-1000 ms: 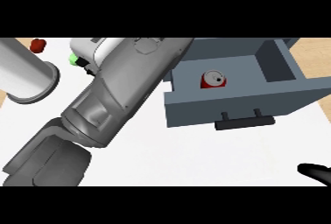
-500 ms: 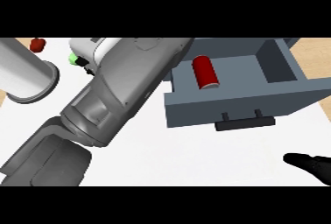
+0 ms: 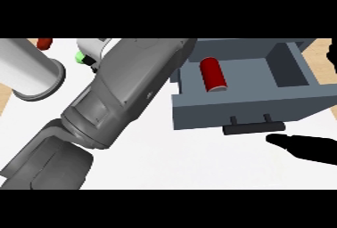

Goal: Pick up the can, place it into the drawer and close the drawer

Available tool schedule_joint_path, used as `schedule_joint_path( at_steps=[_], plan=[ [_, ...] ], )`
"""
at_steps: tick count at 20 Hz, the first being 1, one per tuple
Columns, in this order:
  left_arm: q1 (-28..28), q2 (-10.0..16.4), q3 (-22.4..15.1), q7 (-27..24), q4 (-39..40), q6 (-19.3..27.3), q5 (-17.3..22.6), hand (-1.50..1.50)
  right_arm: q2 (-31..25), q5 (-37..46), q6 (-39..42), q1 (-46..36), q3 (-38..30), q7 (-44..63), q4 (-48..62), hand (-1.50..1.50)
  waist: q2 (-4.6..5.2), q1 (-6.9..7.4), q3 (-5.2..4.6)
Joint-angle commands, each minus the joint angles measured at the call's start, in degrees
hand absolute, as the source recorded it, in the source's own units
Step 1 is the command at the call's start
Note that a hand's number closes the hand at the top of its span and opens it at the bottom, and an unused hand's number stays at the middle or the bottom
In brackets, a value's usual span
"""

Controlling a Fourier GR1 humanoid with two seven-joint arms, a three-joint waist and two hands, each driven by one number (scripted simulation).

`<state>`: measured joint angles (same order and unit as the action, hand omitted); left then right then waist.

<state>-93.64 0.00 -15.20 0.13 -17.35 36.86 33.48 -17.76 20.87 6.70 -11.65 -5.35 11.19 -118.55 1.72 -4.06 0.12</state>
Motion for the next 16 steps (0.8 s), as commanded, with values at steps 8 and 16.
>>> schedule_joint_path(
  at_steps=[8, 16],
  plan=[
    [-1.43, 0.0, -1.98, -0.54, 1.77, 1.1, -0.5, -1.5, -0.11, 20.06, -6.32, -9.69, 10.66, -7.56, 21.42, -1.5, -0.31, 2.49, 0.03],
    [-0.71, 3.53, 0.93, 1.98, 0.79, -4.84, -0.65, -1.5, 3.54, 32.11, -17.09, -13.59, 14.84, -11.93, 39.34, -1.5, -1.14, 4.82, -0.06]
  ],
)
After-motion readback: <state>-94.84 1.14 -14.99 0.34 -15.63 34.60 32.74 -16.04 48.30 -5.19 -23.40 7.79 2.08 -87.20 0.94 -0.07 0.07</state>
